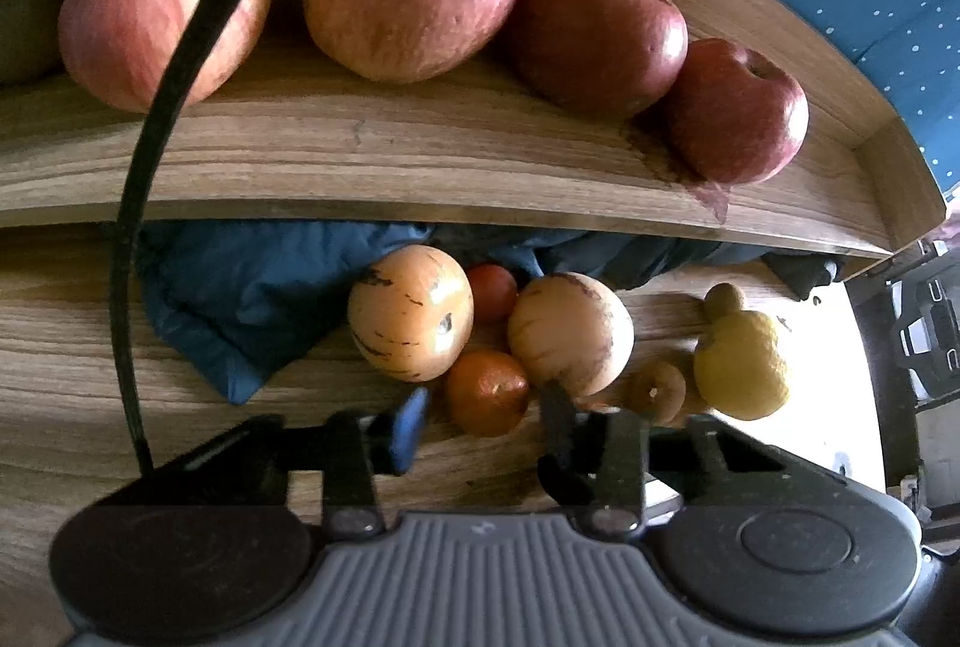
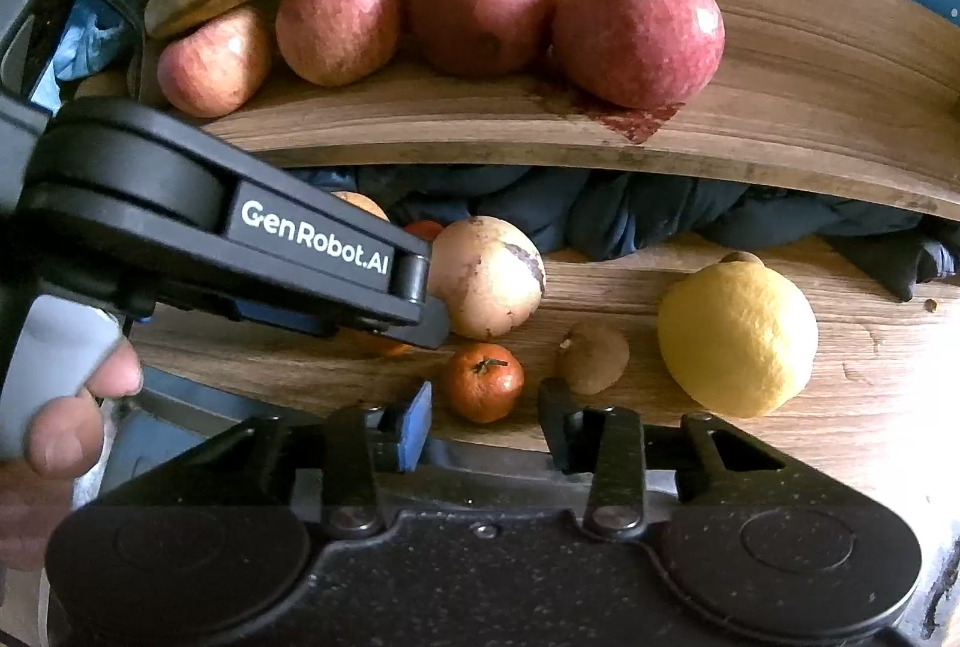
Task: Organize fruits
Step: 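Grasp a small tangerine with the left gripper while the right gripper grasps another tangerine, then lift both held tangerines and carry them over the steel tray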
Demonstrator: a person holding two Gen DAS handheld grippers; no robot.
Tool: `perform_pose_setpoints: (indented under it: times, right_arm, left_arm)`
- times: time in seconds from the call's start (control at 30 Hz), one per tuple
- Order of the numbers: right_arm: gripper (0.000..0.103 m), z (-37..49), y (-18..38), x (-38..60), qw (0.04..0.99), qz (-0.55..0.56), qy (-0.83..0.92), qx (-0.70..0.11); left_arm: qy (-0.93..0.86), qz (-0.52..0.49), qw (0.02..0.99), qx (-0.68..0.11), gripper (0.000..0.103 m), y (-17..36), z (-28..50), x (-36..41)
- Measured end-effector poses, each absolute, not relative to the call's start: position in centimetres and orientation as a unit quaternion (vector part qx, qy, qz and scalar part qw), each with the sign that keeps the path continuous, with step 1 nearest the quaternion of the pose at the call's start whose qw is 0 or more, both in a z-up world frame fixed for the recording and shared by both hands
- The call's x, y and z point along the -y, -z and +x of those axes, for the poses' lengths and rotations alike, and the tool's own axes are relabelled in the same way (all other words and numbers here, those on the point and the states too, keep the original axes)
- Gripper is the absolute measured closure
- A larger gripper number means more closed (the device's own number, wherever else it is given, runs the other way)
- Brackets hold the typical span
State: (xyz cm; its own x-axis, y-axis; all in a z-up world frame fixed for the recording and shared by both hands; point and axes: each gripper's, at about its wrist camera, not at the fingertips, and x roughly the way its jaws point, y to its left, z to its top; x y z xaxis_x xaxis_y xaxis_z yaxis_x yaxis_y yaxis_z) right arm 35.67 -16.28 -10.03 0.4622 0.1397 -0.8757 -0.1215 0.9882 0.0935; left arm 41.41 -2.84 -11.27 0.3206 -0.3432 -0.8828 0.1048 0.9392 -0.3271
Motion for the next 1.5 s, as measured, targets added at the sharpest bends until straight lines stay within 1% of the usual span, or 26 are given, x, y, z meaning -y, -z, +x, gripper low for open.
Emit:
perform_pose_setpoints:
  times: [0.33, 0.93, 1.5]
  right_arm:
    - [0.071, 35.8, 10.1, 16.5, 0.857, 0.014, -0.077, -0.509]
    - [0.072, 34.7, 8.6, 16.7, 0.868, 0.017, -0.077, -0.491]
    - [0.072, 31.0, 5.9, 18.2, 0.881, 0.017, -0.085, -0.466]
  left_arm:
    - [0.141, -0.108, 0.807, -0.564, 0.069, 11.3, 41.3, 2.7]
    - [0.145, -0.102, 0.819, -0.546, 0.07, 9.7, 39.7, 2.8]
    - [0.146, -0.098, 0.83, -0.528, 0.07, 7.8, 35.7, 3.9]
